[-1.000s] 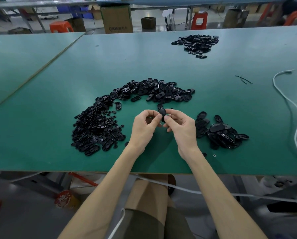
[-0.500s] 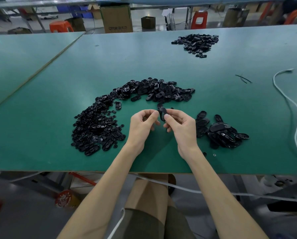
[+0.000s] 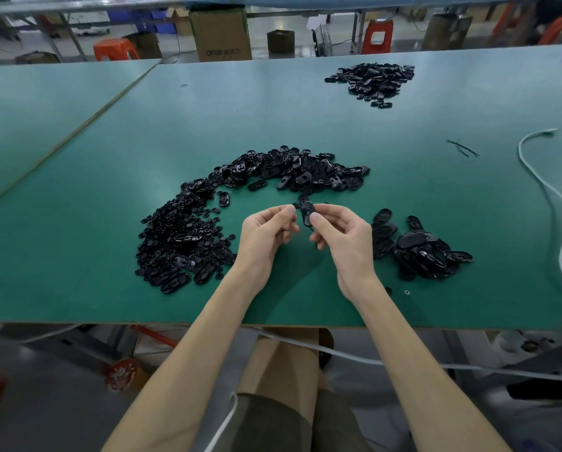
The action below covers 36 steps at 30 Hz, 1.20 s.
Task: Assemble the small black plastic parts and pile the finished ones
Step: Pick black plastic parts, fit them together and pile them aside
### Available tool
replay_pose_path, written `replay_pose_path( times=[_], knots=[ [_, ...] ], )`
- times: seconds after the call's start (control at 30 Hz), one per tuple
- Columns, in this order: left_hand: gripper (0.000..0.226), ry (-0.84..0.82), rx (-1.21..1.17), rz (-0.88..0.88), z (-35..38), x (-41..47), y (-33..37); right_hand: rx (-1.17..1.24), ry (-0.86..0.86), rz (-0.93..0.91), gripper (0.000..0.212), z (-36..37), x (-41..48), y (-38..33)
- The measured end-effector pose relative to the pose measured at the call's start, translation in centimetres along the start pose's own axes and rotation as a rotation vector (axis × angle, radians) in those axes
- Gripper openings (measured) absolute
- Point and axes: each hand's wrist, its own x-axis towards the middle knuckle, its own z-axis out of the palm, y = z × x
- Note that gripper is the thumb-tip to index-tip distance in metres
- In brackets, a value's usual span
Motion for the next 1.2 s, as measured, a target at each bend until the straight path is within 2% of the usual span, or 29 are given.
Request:
replay_pose_path(
  times=[0.2,0.43,1.2],
  knots=[
    [0.009,0.003,0.038,0.021,0.18,-0.24,0.06,-0.006,-0.007,-0.001,0.013,-0.05,0.02,-0.04],
    [0.012,0.007,0.311,0.125,0.48,-0.41,-0.50,-0.006,-0.014,-0.022,0.015,-0.15,-0.07,-0.21],
    [0.007,0.035,0.352,0.170,0.48,-0.41,-0.76,-0.002,-0.002,-0.031,0.017,-0.09,-0.10,-0.16]
  ],
)
